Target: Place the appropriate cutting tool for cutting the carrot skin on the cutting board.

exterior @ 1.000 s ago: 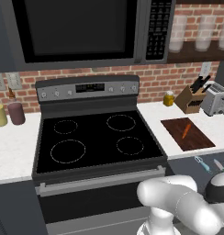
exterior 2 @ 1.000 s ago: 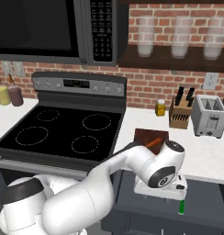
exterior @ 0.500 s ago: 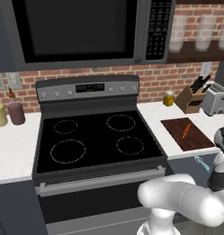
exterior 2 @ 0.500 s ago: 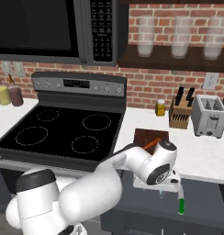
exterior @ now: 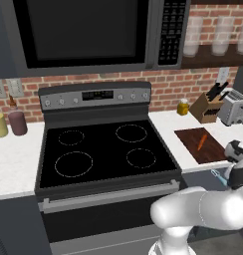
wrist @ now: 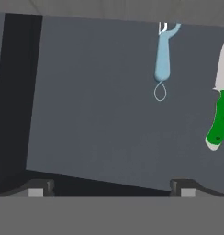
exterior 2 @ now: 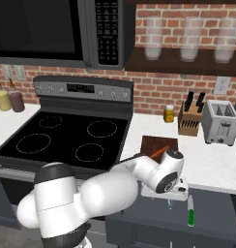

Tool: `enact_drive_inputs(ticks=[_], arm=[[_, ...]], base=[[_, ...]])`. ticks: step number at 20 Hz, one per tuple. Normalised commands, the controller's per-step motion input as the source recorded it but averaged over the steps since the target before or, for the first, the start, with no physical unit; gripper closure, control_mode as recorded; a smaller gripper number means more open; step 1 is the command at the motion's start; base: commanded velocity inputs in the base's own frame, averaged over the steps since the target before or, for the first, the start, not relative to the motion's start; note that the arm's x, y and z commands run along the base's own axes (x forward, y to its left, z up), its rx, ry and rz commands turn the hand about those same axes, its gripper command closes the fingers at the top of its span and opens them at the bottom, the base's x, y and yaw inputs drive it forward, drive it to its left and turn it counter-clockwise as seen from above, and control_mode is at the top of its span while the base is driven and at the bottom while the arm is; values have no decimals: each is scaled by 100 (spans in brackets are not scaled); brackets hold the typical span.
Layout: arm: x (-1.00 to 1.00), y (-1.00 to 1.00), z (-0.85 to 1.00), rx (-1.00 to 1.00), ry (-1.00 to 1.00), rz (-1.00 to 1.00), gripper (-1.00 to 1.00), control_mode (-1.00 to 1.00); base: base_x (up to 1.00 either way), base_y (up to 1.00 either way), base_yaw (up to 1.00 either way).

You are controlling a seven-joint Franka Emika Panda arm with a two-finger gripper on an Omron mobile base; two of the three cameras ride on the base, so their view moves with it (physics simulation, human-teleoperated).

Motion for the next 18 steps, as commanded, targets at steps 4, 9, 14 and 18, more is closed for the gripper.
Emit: enact_drive_inputs(ticks=[4, 9, 14, 18], arm=[[0, -5, -35, 0, 0, 0, -100, -100], [0, 0, -35, 0, 0, 0, -100, -100], [0, 0, -35, 0, 0, 0, -100, -100], [0, 0, -37, 0, 0, 0, -100, -100]], base=[[0, 0, 0], [0, 0, 0], [0, 0, 0], [0, 0, 0]])
